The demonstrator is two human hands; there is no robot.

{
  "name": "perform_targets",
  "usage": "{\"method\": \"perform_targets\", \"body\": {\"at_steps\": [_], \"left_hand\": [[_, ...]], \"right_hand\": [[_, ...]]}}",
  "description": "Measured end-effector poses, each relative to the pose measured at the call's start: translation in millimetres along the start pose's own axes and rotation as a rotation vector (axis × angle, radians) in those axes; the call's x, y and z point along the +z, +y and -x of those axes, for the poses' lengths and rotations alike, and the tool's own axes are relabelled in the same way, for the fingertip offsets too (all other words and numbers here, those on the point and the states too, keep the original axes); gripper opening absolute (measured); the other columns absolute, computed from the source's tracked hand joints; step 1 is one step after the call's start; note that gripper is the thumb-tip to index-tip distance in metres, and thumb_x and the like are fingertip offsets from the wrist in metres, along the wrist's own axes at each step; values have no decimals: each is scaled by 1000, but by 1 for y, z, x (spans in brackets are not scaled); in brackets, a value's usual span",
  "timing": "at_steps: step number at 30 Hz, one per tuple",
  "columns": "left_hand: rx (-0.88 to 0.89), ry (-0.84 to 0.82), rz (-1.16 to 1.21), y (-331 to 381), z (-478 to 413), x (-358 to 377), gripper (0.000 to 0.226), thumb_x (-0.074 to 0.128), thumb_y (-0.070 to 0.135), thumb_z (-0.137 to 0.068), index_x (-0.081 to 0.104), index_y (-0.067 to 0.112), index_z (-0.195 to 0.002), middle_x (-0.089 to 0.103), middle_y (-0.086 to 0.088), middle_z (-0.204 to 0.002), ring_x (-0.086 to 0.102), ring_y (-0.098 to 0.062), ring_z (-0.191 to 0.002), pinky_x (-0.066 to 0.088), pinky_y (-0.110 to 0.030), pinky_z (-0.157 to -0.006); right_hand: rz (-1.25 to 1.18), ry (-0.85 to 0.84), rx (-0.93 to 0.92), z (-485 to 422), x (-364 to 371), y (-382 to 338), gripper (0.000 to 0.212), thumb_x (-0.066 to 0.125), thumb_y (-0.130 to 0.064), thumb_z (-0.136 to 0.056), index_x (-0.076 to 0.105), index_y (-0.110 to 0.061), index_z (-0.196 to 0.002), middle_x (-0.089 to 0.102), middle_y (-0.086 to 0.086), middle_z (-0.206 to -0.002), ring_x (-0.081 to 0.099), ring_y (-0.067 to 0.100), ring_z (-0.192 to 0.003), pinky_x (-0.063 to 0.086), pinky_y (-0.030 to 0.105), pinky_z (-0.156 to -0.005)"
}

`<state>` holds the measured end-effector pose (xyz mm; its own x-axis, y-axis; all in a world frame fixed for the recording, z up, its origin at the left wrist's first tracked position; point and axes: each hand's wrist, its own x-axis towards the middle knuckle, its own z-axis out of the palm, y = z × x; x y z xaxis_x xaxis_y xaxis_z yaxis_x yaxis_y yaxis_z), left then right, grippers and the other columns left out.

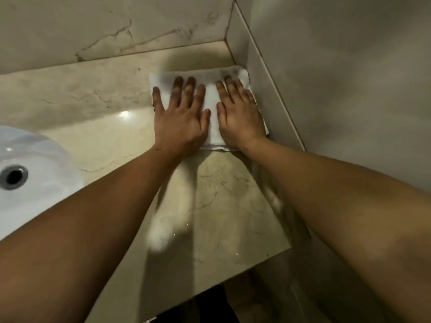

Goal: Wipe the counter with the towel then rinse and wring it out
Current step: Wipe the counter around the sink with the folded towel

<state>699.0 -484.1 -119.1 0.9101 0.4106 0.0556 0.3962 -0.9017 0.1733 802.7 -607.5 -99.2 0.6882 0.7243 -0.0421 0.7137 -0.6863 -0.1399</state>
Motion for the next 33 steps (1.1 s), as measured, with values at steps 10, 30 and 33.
{"method": "perform_targets", "body": {"at_steps": [10,30,33], "left_hand": [[56,-44,56,49,141,0,69,11,54,-107,6,21,-167,1,-7,-176,-5,-26,-162,1,-67,-124],[92,-16,28,61,119,9,68,16,54,-107,12,21,-166,7,-9,-175,0,-30,-162,3,-72,-123],[89,-23,33,62,122,8,68,17,53,-107,13,20,-166,8,-10,-175,1,-30,-162,3,-72,-123]], "right_hand": [[-15,-30,58,160,3,-11,65,15,-40,-106,17,-14,-166,15,10,-174,11,24,-162,7,40,-131],[5,-43,19,140,2,17,63,26,-37,-108,16,-13,-166,12,12,-175,8,28,-162,5,43,-131],[5,-40,30,147,1,14,63,24,-37,-108,15,-14,-166,11,12,-175,8,27,-162,2,41,-130]]}}
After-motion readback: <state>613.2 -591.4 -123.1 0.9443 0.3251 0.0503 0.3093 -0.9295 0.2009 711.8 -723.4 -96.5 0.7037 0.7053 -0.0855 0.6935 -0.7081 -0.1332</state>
